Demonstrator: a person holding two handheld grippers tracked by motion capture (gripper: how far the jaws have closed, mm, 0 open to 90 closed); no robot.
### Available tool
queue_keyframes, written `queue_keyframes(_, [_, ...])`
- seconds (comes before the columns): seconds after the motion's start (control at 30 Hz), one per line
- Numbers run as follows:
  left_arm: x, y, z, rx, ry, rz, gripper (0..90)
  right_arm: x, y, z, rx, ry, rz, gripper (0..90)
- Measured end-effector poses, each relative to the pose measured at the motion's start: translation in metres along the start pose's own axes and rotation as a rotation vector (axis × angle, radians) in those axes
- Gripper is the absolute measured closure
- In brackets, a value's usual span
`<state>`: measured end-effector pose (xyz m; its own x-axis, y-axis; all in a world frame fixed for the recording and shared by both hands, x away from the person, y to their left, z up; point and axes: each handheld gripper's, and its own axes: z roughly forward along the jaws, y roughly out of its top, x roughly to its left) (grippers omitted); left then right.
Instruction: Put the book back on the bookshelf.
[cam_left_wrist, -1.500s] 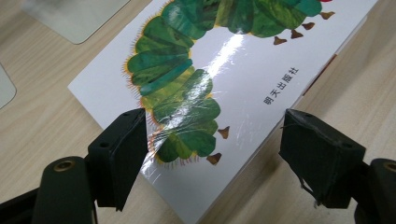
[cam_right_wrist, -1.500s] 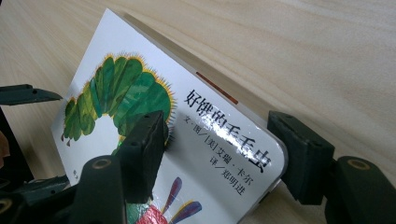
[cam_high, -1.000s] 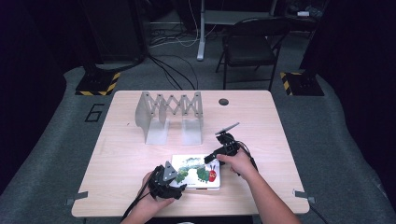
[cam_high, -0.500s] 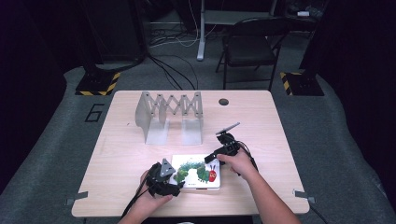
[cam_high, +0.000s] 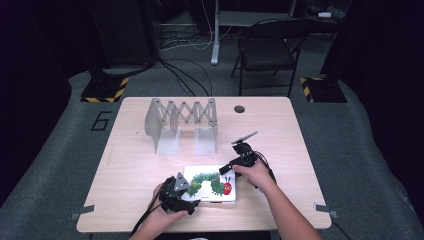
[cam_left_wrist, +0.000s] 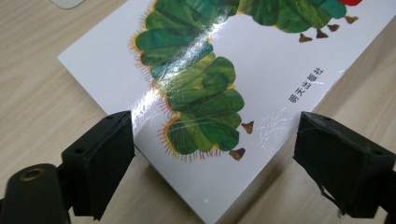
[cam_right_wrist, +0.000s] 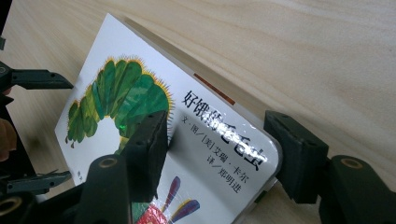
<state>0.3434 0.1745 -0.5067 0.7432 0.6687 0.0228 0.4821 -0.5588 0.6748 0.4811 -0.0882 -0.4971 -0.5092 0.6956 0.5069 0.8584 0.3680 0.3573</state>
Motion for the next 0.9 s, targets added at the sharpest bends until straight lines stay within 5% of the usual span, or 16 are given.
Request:
queue_keyframes(0.1, [0.002,0.005,-0.004,-0.026,-0.017,-0.036,16.9,0.000,0.000,0.000,-0.003,0.000,0.001,40.7])
queue_keyframes(0.3, [0.008,0.012,0.001,-0.038,0.018,-0.080,14.2,-0.001,0.000,0.000,-0.003,0.003,-0.003,40.7])
queue_keyframes(0.5, [0.016,0.010,-0.003,-0.022,0.010,-0.087,15.8,-0.001,-0.001,0.000,-0.007,0.003,0.000,40.7])
queue_keyframes(0.63, [0.023,0.002,-0.011,-0.006,-0.017,-0.102,26.9,-0.001,-0.001,0.000,-0.010,0.002,-0.004,40.7])
queue_keyframes(0.9, [0.026,-0.007,-0.010,0.008,-0.037,-0.111,25.8,0.000,-0.001,0.000,-0.011,-0.003,-0.002,40.8])
